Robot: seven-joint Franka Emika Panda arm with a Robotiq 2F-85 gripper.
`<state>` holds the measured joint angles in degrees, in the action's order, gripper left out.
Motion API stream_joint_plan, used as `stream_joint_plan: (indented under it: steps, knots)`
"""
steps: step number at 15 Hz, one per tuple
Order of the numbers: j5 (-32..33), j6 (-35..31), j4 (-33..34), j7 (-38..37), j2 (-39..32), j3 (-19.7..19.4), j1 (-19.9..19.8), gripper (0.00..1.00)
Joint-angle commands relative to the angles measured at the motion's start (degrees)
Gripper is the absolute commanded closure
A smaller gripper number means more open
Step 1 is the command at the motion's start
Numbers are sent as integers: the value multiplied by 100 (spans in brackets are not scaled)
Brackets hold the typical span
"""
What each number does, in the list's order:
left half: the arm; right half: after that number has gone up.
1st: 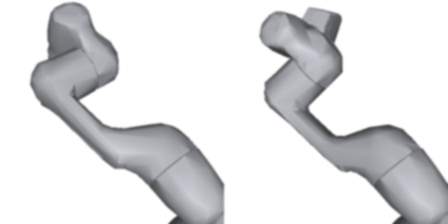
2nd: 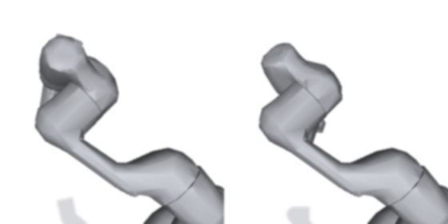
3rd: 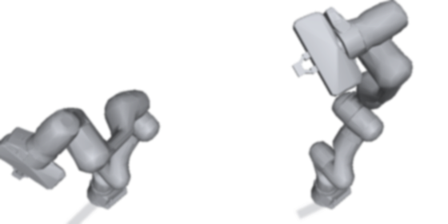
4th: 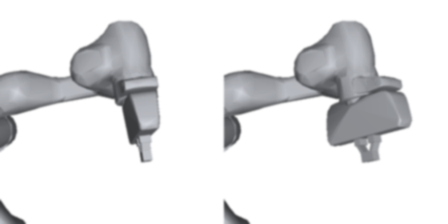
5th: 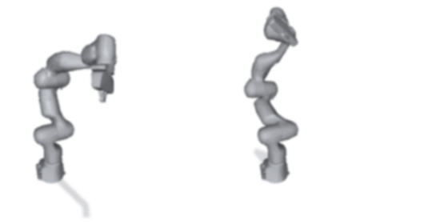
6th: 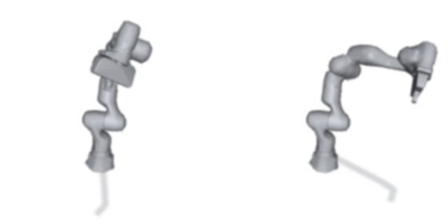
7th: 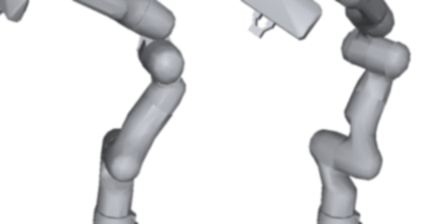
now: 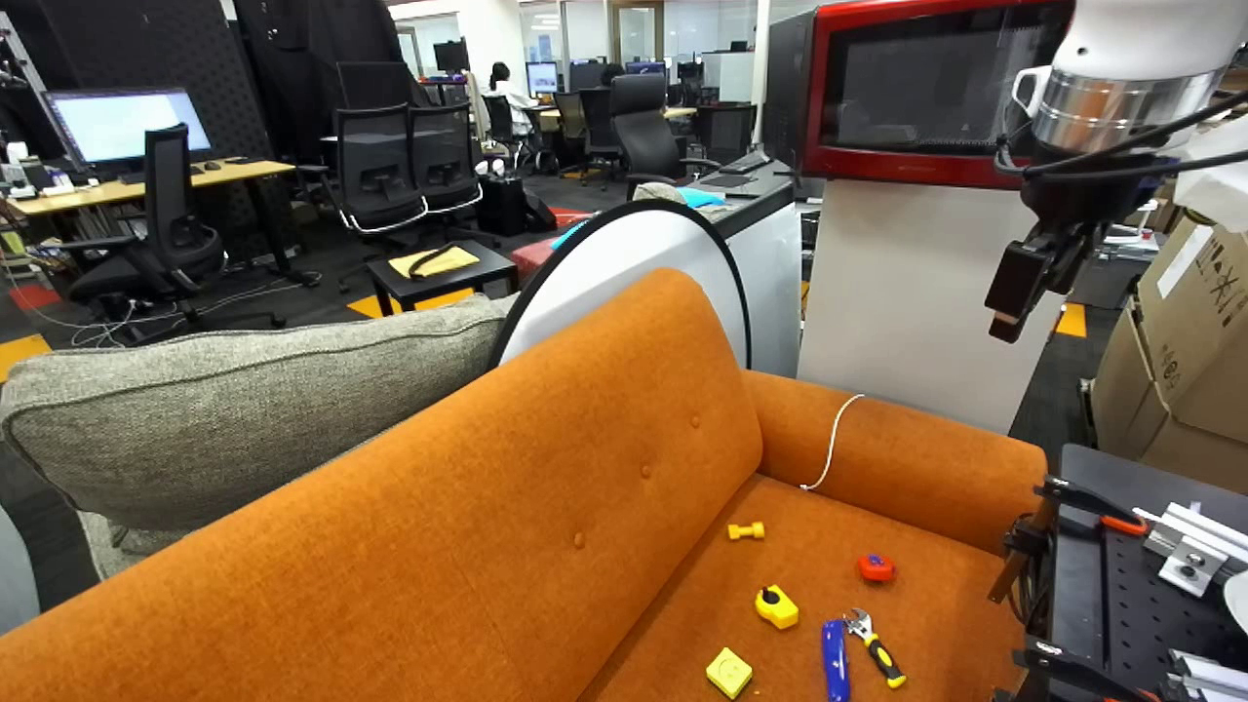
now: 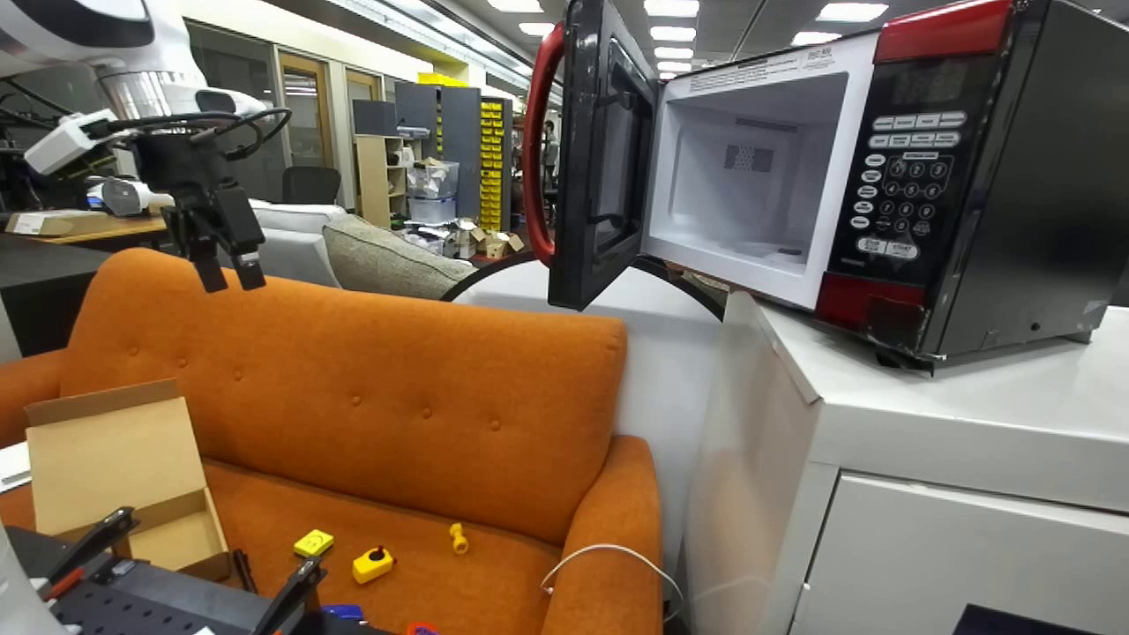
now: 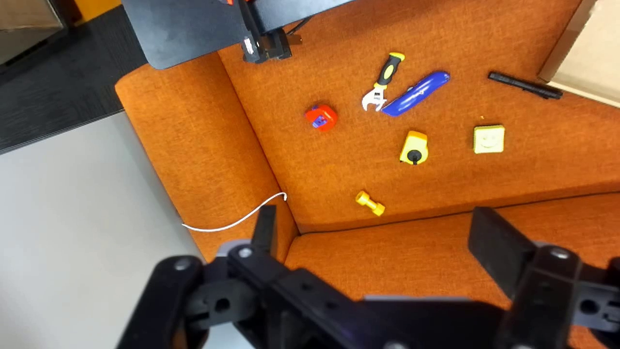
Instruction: Close the microwave
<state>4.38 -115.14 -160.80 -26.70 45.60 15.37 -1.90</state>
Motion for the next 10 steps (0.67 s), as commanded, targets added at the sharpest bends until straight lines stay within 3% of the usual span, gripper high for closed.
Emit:
stream_joint_plan:
  steps: [1,10]
  knots:
    - [33,14,9,-24,-8,-43,41,0]
    - [392,-76,83,-431,147,5,-218,0]
